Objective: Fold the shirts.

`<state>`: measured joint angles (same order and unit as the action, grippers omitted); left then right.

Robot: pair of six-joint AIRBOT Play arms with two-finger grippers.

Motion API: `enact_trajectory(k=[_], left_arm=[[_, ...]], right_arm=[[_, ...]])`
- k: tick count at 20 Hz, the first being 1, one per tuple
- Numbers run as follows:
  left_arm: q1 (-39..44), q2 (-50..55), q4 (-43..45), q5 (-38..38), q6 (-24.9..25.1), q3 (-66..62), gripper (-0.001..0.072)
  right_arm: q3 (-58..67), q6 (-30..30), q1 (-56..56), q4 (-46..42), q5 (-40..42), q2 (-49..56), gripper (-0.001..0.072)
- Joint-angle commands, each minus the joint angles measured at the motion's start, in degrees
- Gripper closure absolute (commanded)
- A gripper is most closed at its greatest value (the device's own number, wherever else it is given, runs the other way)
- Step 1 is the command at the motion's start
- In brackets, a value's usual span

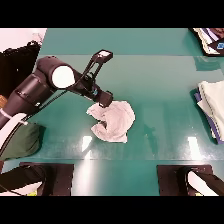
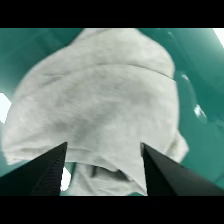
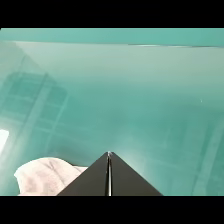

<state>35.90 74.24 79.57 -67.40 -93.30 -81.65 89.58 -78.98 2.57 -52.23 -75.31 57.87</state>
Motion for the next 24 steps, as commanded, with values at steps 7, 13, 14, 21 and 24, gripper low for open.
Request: enact_trajectory(k=[7, 13, 14, 21, 24], left_arm=[[-20.0, 3.0, -6.6, 3.9, 3.4, 14.3, 0.0166], [-21.3, 8.7, -21.9, 9.5, 14.4, 23.4, 0.0167], [-21.3, 9.7, -24.6, 10.1, 16.0, 23.4, 0.0168], [-21.3, 9.6, -25.2, 10.7, 16.8, 19.3, 0.0683], [-21.3, 8.0, -22.6, 10.1, 16.9, 14.8, 0.0683]], right_arm=[[0.1, 0.0, 0.0, 0.0, -1.5, 0.0, 0.0700], [0.1, 0.0, 0.0, 0.0, -1.5, 0.0, 0.0700], [0.1, 0.0, 0.0, 0.0, -1.9, 0.0, 0.0700], [-13.5, -0.1, -0.1, -0.1, -4.7, 0.0, 0.0700], [-29.8, -0.1, -1.9, 0.2, -2.3, 0.0, 0.0572]])
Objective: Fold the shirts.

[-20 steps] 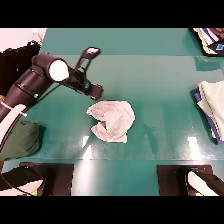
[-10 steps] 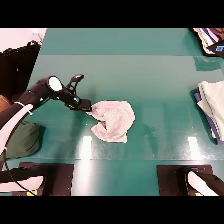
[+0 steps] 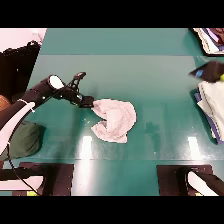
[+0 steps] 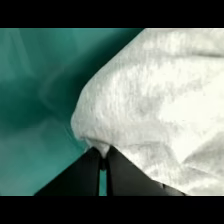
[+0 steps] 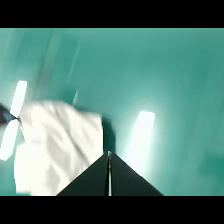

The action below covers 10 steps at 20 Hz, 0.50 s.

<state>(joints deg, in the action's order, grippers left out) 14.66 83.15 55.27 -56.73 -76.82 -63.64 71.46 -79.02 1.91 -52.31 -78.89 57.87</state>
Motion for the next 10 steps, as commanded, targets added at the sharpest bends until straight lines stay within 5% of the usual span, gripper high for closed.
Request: enact_trajectory(k=[1, 5, 10], left_arm=[[0.0, -1.0, 1.7, -1.1, 0.4, -4.5, 0.0683], [0.0, -0.9, 1.8, -1.4, 0.4, -5.2, 0.0682], [0.0, -0.9, 1.8, -2.8, 0.4, -5.2, 0.0682]], right_arm=[[-17.4, 0.0, -2.9, 0.4, 3.2, 0.1, 0.0349], [-32.8, 1.4, -15.2, 9.3, 14.3, 7.1, 0.0307], [-30.4, 7.5, -28.8, 19.3, 23.2, 19.3, 0.0308]])
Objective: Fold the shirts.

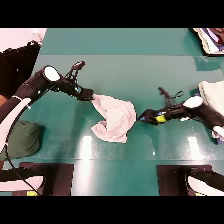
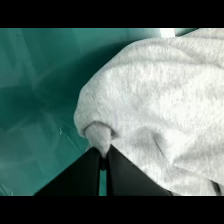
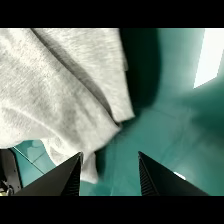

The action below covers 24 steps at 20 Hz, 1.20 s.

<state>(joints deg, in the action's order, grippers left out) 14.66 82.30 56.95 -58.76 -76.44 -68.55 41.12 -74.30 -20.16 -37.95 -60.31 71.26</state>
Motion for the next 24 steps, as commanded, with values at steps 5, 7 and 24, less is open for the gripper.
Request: enact_trajectory(k=[5, 7, 24], left_arm=[[0.0, -0.1, 0.2, -1.9, 0.0, -0.2, 0.0682], [0.0, -0.2, 0.5, -2.8, 0.0, -0.3, 0.0683], [0.0, -29.6, 8.6, -14.4, -4.2, -28.7, 0.0684]], right_arm=[[4.7, 2.9, -10.2, 4.8, 3.3, 12.0, 0.0538], [5.0, 3.1, -9.8, 4.8, 3.3, 11.2, 0.0700], [44.3, -2.5, 13.0, -7.4, -16.7, -16.8, 0.0702]])
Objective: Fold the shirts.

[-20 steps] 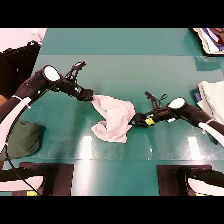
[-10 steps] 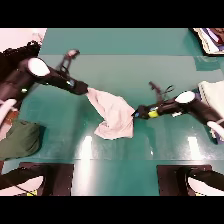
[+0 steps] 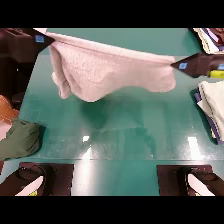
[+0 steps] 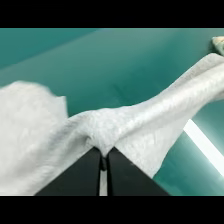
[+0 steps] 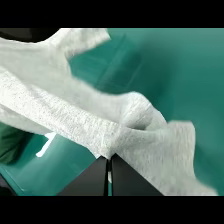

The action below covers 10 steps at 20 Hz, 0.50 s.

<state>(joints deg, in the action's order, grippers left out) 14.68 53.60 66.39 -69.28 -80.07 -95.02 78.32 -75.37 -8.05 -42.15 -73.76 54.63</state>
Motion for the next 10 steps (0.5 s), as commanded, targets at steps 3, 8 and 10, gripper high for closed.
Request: enact_trajectory(k=[3, 8, 10], left_arm=[[0.0, 1.5, -0.9, -10.4, -2.1, 2.3, 0.0684], [7.1, 2.3, -0.8, -6.1, -2.5, 27.1, 0.0683], [12.6, 2.3, -0.9, 0.7, -2.5, 38.9, 0.0683]], right_arm=[[4.4, -3.7, 0.8, -7.5, -6.7, 1.0, 0.0702], [-17.8, -4.2, 0.7, -13.4, -4.0, -3.3, 0.0702], [-26.9, -4.2, 0.7, -13.4, -1.0, -5.3, 0.0702]])
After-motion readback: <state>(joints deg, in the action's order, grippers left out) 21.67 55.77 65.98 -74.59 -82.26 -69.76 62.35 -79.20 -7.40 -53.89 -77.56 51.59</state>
